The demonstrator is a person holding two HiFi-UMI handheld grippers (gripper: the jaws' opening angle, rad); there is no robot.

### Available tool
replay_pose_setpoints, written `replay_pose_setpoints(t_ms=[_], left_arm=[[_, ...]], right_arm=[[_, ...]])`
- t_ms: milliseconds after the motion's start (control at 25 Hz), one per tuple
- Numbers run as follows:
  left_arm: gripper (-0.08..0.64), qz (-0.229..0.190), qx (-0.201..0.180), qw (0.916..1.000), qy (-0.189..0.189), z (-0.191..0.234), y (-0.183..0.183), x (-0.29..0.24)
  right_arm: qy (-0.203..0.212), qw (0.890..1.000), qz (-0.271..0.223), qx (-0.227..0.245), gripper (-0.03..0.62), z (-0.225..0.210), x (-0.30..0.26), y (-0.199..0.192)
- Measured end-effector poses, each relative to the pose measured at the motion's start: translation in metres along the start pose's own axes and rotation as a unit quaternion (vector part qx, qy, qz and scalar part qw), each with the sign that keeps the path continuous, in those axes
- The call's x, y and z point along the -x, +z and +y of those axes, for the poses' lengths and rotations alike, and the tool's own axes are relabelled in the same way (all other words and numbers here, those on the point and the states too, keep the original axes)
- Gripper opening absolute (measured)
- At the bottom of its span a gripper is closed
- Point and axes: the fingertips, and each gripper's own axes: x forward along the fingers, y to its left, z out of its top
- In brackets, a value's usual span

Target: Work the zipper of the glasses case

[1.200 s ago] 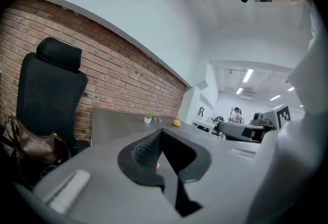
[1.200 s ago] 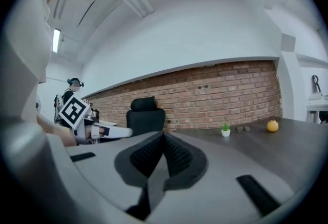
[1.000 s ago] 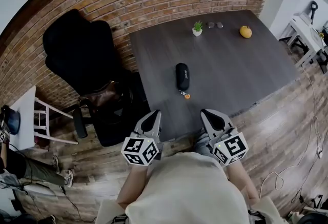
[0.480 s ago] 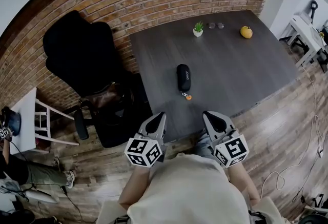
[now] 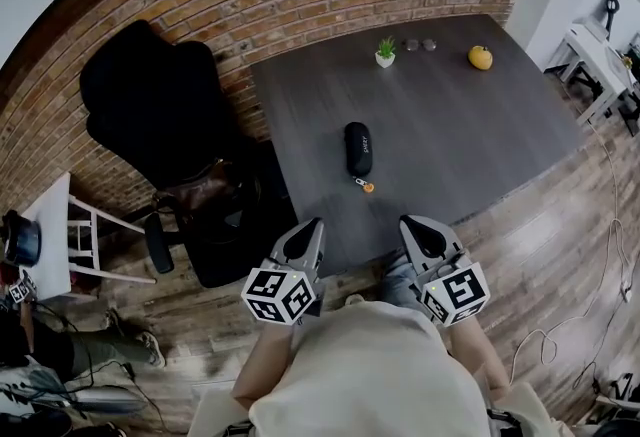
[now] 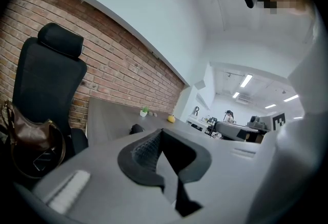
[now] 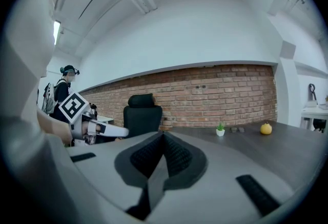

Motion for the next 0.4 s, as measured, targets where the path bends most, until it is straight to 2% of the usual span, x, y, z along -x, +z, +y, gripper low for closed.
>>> replay_pose_setpoints(t_ms=[400], left_arm=[[0.009, 0.004, 0.008, 1.0, -0.003, 0.0011, -0.0023, 0.0008]], right_arm=[[-0.006, 1.0, -0.003, 0.005, 0.0, -0.0047, -0.0013, 0.0051]])
